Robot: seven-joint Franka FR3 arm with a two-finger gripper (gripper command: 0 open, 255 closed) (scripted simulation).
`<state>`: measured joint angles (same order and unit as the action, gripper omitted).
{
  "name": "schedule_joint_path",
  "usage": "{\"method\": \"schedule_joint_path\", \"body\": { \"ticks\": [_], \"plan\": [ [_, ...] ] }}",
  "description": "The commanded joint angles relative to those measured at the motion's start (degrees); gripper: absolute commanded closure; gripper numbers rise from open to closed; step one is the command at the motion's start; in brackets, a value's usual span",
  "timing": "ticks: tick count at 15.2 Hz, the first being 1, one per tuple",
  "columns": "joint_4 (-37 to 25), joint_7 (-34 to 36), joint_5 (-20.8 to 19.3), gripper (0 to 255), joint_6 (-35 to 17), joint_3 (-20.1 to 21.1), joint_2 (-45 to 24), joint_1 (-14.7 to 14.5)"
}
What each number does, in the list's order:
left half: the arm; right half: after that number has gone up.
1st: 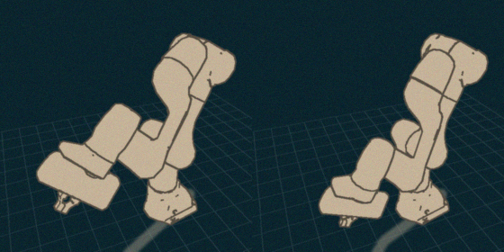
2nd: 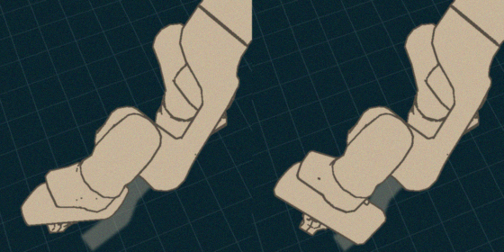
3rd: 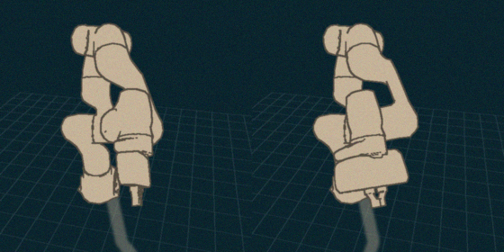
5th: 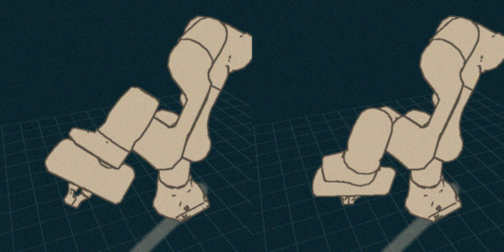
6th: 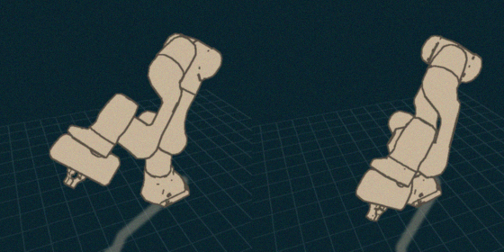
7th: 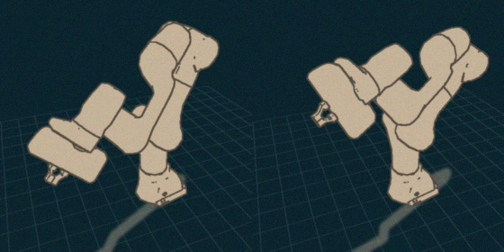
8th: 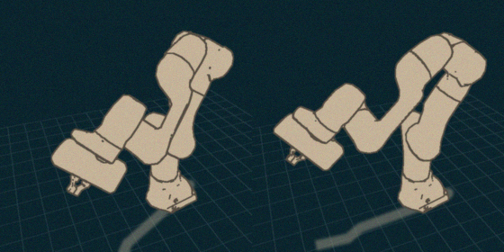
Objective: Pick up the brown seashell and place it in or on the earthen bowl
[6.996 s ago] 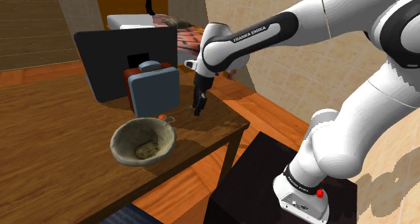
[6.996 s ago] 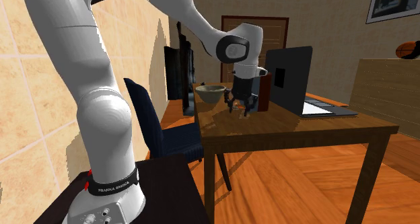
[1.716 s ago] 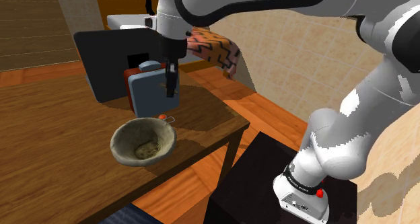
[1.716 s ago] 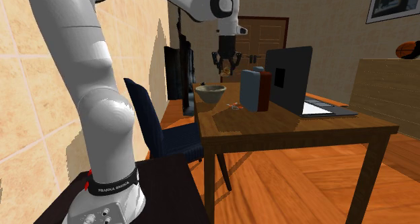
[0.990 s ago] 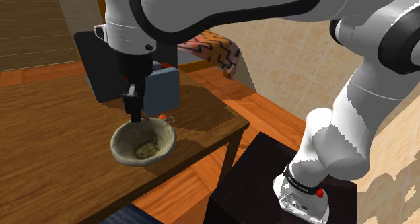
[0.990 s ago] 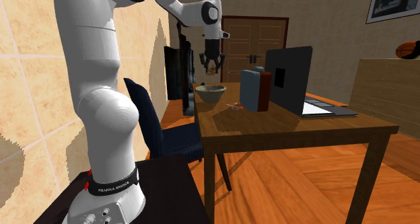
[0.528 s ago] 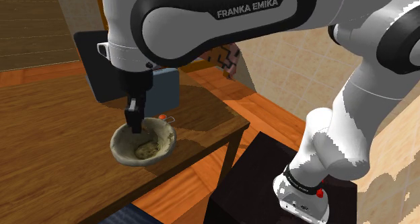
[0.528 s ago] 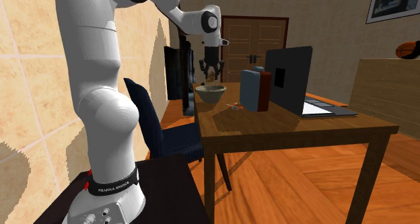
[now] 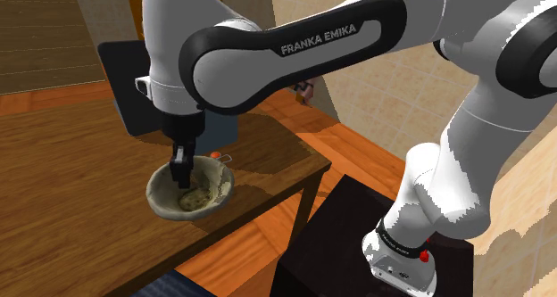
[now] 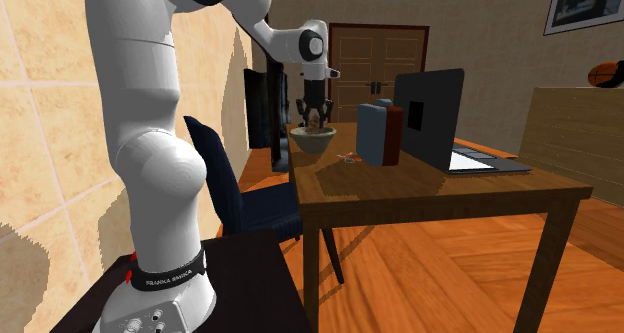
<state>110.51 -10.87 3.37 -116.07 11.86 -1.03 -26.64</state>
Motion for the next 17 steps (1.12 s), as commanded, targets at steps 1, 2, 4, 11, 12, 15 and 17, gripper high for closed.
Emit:
{"method": "schedule_joint_path", "body": {
  "ticks": [1, 2, 4, 11, 12, 15, 17],
  "plan": [
    [0.2, -0.03, 0.01, 255, -0.21, -0.01, 0.02, 0.01],
    [0.2, -0.03, 0.01, 255, -0.21, -0.01, 0.02, 0.01],
    [0.2, -0.03, 0.01, 255, -0.21, -0.01, 0.02, 0.01],
    [0.2, -0.04, 0.01, 0, -0.2, -0.01, 0.01, 0.01],
    [-1.09, -0.1, 0.09, 0, 1.62, -0.08, 0.56, 0.08],
    [-5.11, -0.21, 0.25, 0, 6.77, -0.26, 1.7, 0.27],
    [-5.11, -0.21, 0.25, 0, 6.77, -0.26, 1.7, 0.27]
  ]
}}
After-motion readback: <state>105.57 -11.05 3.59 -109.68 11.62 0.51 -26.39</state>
